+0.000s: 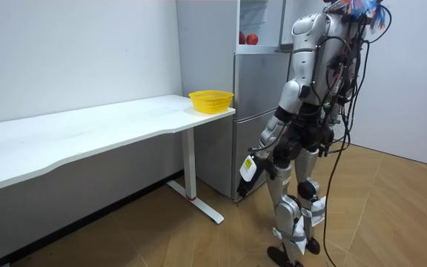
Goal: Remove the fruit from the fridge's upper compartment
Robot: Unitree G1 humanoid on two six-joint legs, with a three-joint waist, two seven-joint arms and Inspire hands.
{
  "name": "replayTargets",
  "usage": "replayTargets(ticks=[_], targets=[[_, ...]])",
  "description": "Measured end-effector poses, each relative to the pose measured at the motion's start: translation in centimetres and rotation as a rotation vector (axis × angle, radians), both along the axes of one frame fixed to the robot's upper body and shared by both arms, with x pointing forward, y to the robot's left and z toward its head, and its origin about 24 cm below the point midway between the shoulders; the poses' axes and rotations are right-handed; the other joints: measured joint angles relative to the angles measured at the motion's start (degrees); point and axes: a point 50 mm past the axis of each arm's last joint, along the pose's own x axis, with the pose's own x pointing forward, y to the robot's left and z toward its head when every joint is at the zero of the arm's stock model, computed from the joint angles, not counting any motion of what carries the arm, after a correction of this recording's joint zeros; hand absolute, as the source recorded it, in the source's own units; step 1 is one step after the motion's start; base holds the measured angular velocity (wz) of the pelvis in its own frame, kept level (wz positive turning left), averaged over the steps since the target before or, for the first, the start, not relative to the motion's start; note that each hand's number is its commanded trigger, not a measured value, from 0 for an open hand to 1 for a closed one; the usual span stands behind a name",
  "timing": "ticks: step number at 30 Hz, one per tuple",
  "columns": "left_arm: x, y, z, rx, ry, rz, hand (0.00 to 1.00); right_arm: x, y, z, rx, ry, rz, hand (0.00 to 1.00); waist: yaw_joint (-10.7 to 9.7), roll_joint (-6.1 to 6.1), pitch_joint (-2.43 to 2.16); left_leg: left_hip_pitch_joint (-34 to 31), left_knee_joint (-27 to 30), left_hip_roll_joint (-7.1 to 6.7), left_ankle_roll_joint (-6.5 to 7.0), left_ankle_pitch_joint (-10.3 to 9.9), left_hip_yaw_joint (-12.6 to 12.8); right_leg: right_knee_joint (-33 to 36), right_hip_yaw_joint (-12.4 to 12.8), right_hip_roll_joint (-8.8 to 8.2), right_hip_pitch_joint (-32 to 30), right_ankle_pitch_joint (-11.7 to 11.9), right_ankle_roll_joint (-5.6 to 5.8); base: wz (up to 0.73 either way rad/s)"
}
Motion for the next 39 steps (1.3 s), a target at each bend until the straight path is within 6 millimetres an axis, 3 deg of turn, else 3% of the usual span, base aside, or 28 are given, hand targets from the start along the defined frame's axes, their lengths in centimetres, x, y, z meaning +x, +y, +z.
replayTargets(ticks=[4, 9, 15, 17, 23, 29, 34, 39], targets=[[-0.1, -0.1, 0.0, 0.004, 0.006, -0.033, 0.0, 2.6, -0.3, 0.9, -0.02, -0.191, -0.13, 0.0, 0.03, 0.09, 0.02, -0.75, 0.03, 0.08, 0.0, 0.0, 0.17, 0.1, 0.14, 0.1, -0.8, 0.09, -0.11, -0.02], [0.2, -0.1, 0.0, 0.012, -0.01, -0.081, 0.0, 5.6, -0.3, 2.3, -0.048, -0.382, -0.142, 0.0, -0.19, -0.09, -0.24, -1.19, 0.32, 0.08, 0.0, 0.01, 0.38, -0.12, 0.18, 0.03, -1.32, 0.29, -0.19, -0.03], [0.9, -0.1, 0.2, 0.005, -0.065, -0.095, 0.0, 11.6, -0.3, 7.8, -0.124, -0.789, -0.065, 0.0, -1.56, 0.05, -0.17, -1.31, 0.33, 0.25, -0.01, 0.02, 1.68, 0.02, 1.55, 0.31, -1.89, 0.35, -0.28, -0.11], [1.3, -0.2, 0.3, -0.005, -0.094, -0.1, 0.0, 12.8, 0.2, 11.2, -0.176, -0.958, 0.016, 0.0, -1.75, 0.37, -0.23, -1.52, 0.29, 0.25, -0.01, 0.02, 2.59, 0.12, 2.18, 0.74, -2.48, 0.4, -0.32, -0.16], [1.0, -0.3, 0.2, -0.013, -0.096, -0.11, 0.0, 13.4, 1.9, 18.9, -0.256, -1.306, 0.175, 0.0, -3.13, 0.41, -0.38, -1.64, 0.25, 0.36, -0.02, 0.02, 3.61, 0.23, 3.69, 1.0, -2.87, 0.56, -0.46, -0.16], [0.2, -0.3, 0.0, -0.017, -0.073, -0.134, 0.0, 13.6, 3.4, 24.6, -0.27, -1.593, 0.21, 0.0, -4.13, 1.13, -0.57, -1.78, 0.25, 0.45, -0.01, 0.02, 5.64, 0.95, 4.91, 1.24, -3.72, 0.58, -0.44, -0.16], [-0.2, -0.8, -0.2, -0.027, -0.037, -0.197, 0.0, 13.6, 4.9, 25.6, -0.279, -1.661, 0.266, 0.0, -4.07, 1.78, -0.7, -1.95, 0.27, 0.44, -0.02, 0.02, 6.15, 1.95, 5.23, 1.5, -4.56, 0.59, -0.46, -0.05], [0.6, -1.3, -0.3, -0.05, -0.034, -0.248, 0.0, 14.1, 6.2, 27.0, -0.246, -1.759, 0.305, 0.0, -2.57, 1.84, -0.68, -1.96, 0.3, 0.65, -0.02, 0.02, 6.18, 2.0, 4.89, 1.69, -4.46, 0.72, -0.68, 0.05]])
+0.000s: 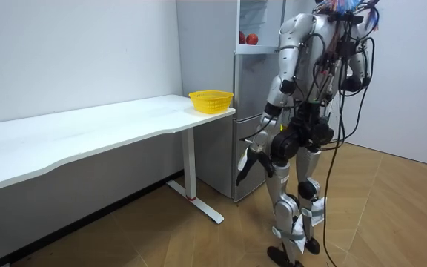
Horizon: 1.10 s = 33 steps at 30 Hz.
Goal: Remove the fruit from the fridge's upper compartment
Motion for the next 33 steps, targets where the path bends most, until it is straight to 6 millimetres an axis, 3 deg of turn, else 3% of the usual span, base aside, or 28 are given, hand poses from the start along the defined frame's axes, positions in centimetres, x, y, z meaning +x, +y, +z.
replayTargets(ticks=[4, 9, 17, 24, 28, 33], targets=[[0.5, -0.1, 0.0, -0.014, 0.0, -0.016, 0.0, -0.4, 1.7, 1.9, 0.009, -0.104, 0.088, 0.0, 1.57, 0.06, -0.01, 0.04, 0.0, 0.11, -0.02, 0.01, -0.08, -0.11, -0.16, 0.07, 0.13, 0.13, -0.07, 0.04], [0.9, -0.2, 0.0, -0.025, 0.006, -0.043, 0.0, -0.4, 3.2, 2.1, 0.001, -0.126, 0.171, 0.0, 3.04, -0.06, -0.01, -0.01, 0.0, 0.04, -0.04, 0.02, -0.26, 0.01, -0.24, 0.0, 0.07, 0.27, 0.07, 0.01], [1.6, 0.1, 0.1, -0.019, 0.002, -0.074, 0.0, 0.3, 5.2, 3.3, -0.032, -0.209, 0.251, 0.0, 4.3, -1.28, -0.01, -0.76, 0.38, -0.08, -0.04, 0.02, -1.63, -0.32, -1.73, -0.34, 0.07, 0.48, 0.16, 0.07], [1.5, 0.2, 0.1, -0.014, 0.005, -0.076, 0.0, 0.8, 5.6, 4.5, -0.04, -0.29, 0.254, 0.0, 4.56, -2.16, 0.23, -0.82, 0.41, -0.19, -0.03, 0.02, -2.87, -0.3, -3.36, -0.67, 0.13, 0.48, 0.17, 0.09], [1.2, 0.6, 0.2, -0.006, 0.013, -0.072, 0.0, 0.9, 5.4, 4.8, -0.027, -0.319, 0.233, 0.0, 4.78, -3.08, -0.12, -0.77, 0.46, -0.21, -0.03, 0.02, -3.3, -0.35, -3.69, -0.7, 0.49, 0.48, 0.17, 0.05], [1.2, 1.4, 0.3, 0.011, 0.016, -0.036, 0.0, 1.6, 4.3, 5.8, -0.048, -0.377, 0.179, 0.0, 4.76, -4.11, 0.25, -0.5, 0.65, -0.33, -0.03, 0.02, -4.48, -1.28, -5.31, -0.89, 1.93, 0.72, 0.2, 0.12]])
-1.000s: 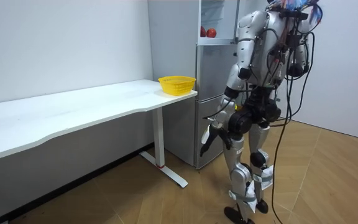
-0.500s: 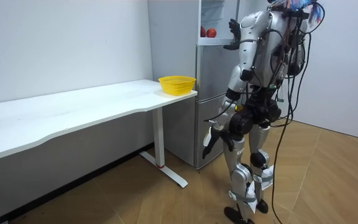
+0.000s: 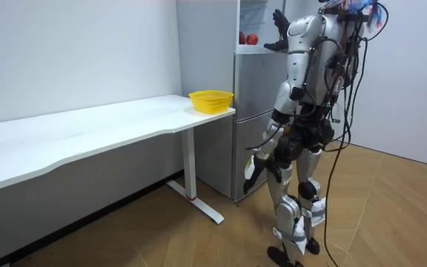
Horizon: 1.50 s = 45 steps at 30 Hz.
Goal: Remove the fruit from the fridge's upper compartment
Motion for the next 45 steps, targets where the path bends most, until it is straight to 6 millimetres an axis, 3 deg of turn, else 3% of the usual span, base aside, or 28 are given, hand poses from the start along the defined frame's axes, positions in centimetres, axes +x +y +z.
replayTargets(ticks=[5, 13, 20, 31, 37, 45], targets=[[-0.1, 0.5, 0.1, 0.009, 0.007, 0.038, 0.0, 0.9, -1.1, 2.1, 0.012, -0.119, -0.038, 0.0, 0.33, -0.28, 0.09, 0.05, -0.1, 0.33, -0.01, -0.01, -0.67, 0.05, -0.98, -0.1, 0.3, 0.08, 0.03, 0.09], [-0.1, 0.7, 0.1, 0.022, 0.006, 0.07, 0.0, 3.2, -2.6, 3.5, 0.036, -0.172, -0.106, 0.0, 1.42, -0.74, 0.43, -0.12, -0.04, 0.05, -0.04, 0.01, -1.71, -0.04, -2.38, -0.1, 0.69, 0.1, 0.01, 0.06], [0.1, 0.8, 0.1, 0.026, 0.009, 0.073, 0.0, 5.6, -3.2, 5.0, 0.061, -0.171, -0.12, 0.0, 2.24, -0.79, 0.39, -1.08, 0.76, -0.19, -0.01, 0.03, -2.87, -0.3, -4.4, -0.51, 0.11, 0.1, 0.01, 0.06], [1.0, 0.8, 0.4, 0.005, -0.017, 0.053, 0.0, 7.3, -3.8, 4.5, 0.087, -0.022, -0.055, 0.0, 3.0, -0.8, 0.38, -1.33, 1.05, -0.09, 0.0, 0.04, -3.86, -0.92, -5.98, -1.02, 0.8, 0.1, 0.03, 0.04], [1.6, 1.0, 0.6, 0.009, -0.03, 0.06, 0.0, 8.6, -4.1, 5.4, 0.094, 0.024, -0.037, 0.0, 2.9, -1.03, 0.29, -1.53, 1.53, -0.14, 0.0, 0.04, -4.04, -0.76, -6.26, -1.05, 0.82, 0.1, 0.03, 0.0], [1.1, 1.1, 0.5, 0.005, 0.006, 0.063, 0.0, 9.5, -4.3, 5.6, 0.107, 0.071, -0.033, 0.0, 3.37, -2.04, 0.13, -1.92, 2.2, -0.12, 0.0, 0.04, -4.56, -0.74, -6.39, -1.06, 0.86, 0.15, -0.03, 0.03]])
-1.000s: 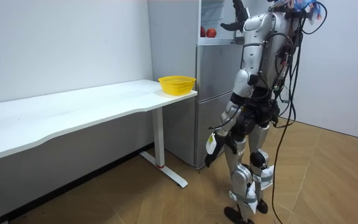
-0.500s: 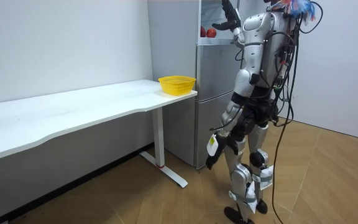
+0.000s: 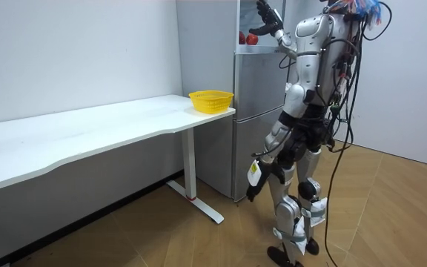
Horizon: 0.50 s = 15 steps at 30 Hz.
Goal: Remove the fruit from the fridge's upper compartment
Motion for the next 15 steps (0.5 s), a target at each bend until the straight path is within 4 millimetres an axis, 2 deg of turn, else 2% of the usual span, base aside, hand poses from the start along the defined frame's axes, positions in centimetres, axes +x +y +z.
replayTargets(ticks=[4, 15], targets=[[0.0, 0.0, 0.1, -0.004, -0.012, -0.003, 0.0, 0.8, -0.5, -0.2, -0.012, 0.03, -0.021, 0.0, 0.36, -0.62, 0.27, -0.06, 0.08, -0.02, 0.0, 0.0, -0.18, 0.02, 0.01, 0.03, 0.08, 0.02, 0.0, 0.02], [0.0, 0.1, 0.1, 0.003, -0.003, 0.004, 0.0, 2.9, -2.0, 0.2, -0.001, 0.116, -0.038, 0.0, 0.92, -0.78, 0.28, 0.02, 0.05, -0.03, 0.0, 0.0, -0.41, -0.14, 0.19, 0.13, 0.29, 0.05, 0.03, 0.0]])
